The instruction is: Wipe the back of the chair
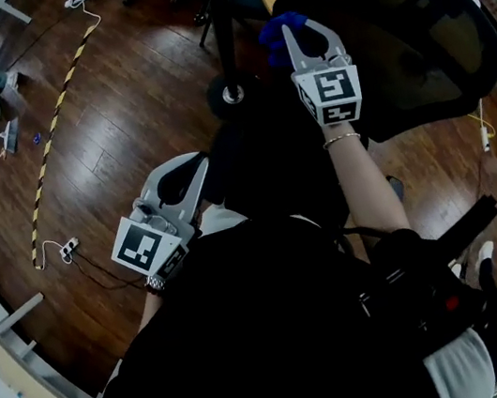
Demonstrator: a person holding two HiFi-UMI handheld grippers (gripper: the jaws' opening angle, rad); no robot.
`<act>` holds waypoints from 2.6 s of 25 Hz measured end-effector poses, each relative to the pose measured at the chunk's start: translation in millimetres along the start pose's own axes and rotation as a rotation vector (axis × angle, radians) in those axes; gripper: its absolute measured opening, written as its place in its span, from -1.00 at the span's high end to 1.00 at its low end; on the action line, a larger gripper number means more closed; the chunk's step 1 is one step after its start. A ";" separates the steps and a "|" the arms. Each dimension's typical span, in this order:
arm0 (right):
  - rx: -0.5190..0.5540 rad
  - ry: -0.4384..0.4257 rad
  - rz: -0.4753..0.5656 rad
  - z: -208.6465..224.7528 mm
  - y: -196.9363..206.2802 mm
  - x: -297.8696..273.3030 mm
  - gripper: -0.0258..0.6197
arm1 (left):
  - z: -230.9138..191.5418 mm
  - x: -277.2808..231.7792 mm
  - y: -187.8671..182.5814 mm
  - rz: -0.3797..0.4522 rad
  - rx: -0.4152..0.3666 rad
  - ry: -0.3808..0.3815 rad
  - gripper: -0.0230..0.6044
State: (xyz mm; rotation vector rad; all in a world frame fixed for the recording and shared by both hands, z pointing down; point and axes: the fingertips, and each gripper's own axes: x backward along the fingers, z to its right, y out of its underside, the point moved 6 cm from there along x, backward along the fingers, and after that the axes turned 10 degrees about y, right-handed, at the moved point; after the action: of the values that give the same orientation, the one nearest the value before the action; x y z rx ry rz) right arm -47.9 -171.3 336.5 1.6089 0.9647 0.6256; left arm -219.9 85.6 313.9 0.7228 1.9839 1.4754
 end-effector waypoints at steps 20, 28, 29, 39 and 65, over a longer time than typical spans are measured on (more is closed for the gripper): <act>-0.042 0.537 -0.245 275.2 130.8 339.5 0.82 | 156.8 -246.8 50.9 -0.077 0.047 0.404 0.91; -0.030 0.556 -0.266 307.6 145.7 334.2 0.82 | 188.8 -268.6 43.4 -0.134 -0.022 0.450 0.91; -0.021 0.549 -0.271 308.0 145.4 325.1 0.82 | 181.3 -263.1 43.6 -0.141 -0.014 0.432 0.91; 0.156 0.575 -0.289 291.4 137.2 263.7 0.82 | 110.9 -242.0 38.1 -0.164 0.019 0.319 0.91; 0.235 0.250 -0.171 94.8 71.4 40.6 0.82 | -32.4 -160.5 34.2 -0.107 0.000 0.322 0.91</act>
State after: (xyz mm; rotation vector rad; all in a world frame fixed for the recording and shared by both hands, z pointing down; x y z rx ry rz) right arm 68.9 -191.9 377.3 1.6553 1.3885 0.6224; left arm -127.6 -40.6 373.3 0.3886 2.2200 1.6067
